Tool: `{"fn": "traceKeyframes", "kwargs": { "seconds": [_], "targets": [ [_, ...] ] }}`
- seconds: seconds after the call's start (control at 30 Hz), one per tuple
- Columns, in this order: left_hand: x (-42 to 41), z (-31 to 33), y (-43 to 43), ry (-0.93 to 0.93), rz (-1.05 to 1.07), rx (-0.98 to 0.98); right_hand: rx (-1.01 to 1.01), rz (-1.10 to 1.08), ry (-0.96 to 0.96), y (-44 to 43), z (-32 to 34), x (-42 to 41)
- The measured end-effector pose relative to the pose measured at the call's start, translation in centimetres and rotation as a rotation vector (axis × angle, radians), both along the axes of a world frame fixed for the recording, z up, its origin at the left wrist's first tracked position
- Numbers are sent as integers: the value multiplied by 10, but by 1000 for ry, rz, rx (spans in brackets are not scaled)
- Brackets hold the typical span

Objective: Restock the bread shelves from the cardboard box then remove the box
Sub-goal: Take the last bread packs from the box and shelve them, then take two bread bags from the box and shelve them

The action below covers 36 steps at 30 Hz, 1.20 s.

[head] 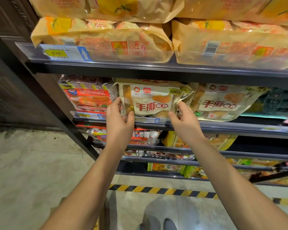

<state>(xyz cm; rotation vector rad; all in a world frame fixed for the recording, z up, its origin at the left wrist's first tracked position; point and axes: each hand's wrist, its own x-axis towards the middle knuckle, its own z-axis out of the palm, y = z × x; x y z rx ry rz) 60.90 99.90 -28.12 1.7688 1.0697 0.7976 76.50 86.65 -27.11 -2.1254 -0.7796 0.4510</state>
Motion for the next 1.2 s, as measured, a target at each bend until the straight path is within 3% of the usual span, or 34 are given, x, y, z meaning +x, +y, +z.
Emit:
{"fn": "traceKeyframes", "kwargs": {
  "seconds": [0.13,0.3,0.53,0.7,0.83,1.03,1.2],
  "targets": [
    [1,-1,-3,13,10,-28,-71,-72,-46,1,0,1],
    [2,-2,-6,13,9,-49,46,-134,66,-1,1,1],
    [-3,-2,-13,41,-1,-29,-19,-57,53,-15,-6,2],
    [-19,-3,-21,194,-17,73,-51,34,-73,-22,-9,-6],
    [-40,2,-34,381,-42,212,-4,211,-221,-21,-5,-23],
    [-98,13,-75,722,35,355,-107,716,-423,-14,-1,-56],
    [-164,0,-127,1041,132,196,-248,1118,-582,-8,-18,-113]
  ]
}}
